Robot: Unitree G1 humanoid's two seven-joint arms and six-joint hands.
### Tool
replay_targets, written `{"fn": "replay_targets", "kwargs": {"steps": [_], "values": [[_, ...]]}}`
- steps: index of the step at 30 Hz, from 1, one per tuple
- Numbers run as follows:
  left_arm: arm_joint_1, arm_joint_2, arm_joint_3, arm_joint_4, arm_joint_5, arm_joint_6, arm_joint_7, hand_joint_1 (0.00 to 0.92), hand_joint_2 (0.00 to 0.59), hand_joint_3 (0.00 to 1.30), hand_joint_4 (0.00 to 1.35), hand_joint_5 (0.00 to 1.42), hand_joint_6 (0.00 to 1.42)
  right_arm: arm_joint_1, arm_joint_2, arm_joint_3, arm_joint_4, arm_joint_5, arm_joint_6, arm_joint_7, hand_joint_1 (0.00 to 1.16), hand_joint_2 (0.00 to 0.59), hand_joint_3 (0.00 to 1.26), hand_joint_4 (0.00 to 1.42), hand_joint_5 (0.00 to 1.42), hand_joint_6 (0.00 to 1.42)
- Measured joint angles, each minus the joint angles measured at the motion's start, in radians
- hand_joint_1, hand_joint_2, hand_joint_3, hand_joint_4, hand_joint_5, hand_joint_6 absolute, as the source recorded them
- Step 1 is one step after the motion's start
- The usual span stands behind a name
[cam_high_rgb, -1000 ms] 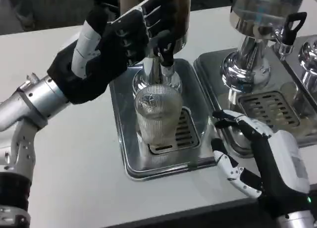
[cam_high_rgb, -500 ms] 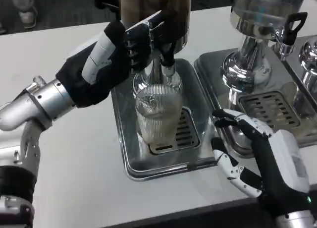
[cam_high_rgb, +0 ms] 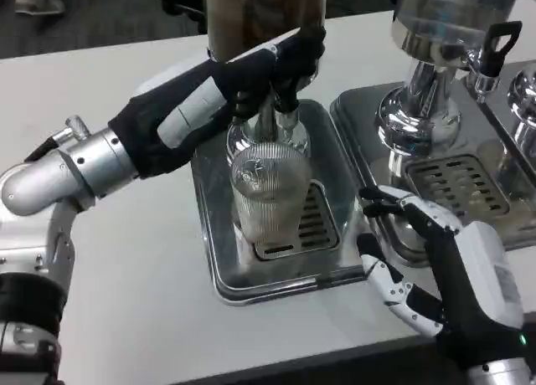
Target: Grasp the cup under the faucet to collect the drink, then remove the cup.
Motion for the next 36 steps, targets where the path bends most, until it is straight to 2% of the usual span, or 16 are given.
{"fn": "replay_targets", "kwargs": {"steps": [20,29,36], "values": [[0.000,0.041,-0.066,-0.011,0.100,-0.146,0.076,0.000,0.030,0.05,0.00,0.02,0.00,-0.001,0.000,-0.010,0.002,0.003,-0.001,-0.001,0.40,0.421,0.34,0.41,0.31,0.22],[0.001,0.061,-0.099,-0.011,0.139,-0.211,0.123,0.000,0.030,0.05,0.00,0.02,0.00,-0.004,0.004,-0.016,0.000,0.033,-0.003,0.001,0.40,0.420,0.33,0.39,0.31,0.22],[0.002,0.074,-0.124,-0.011,0.153,-0.244,0.148,0.000,0.030,0.05,0.00,0.02,0.00,-0.015,0.005,-0.024,-0.017,0.085,-0.004,0.032,0.40,0.407,0.29,0.35,0.30,0.23]]}}
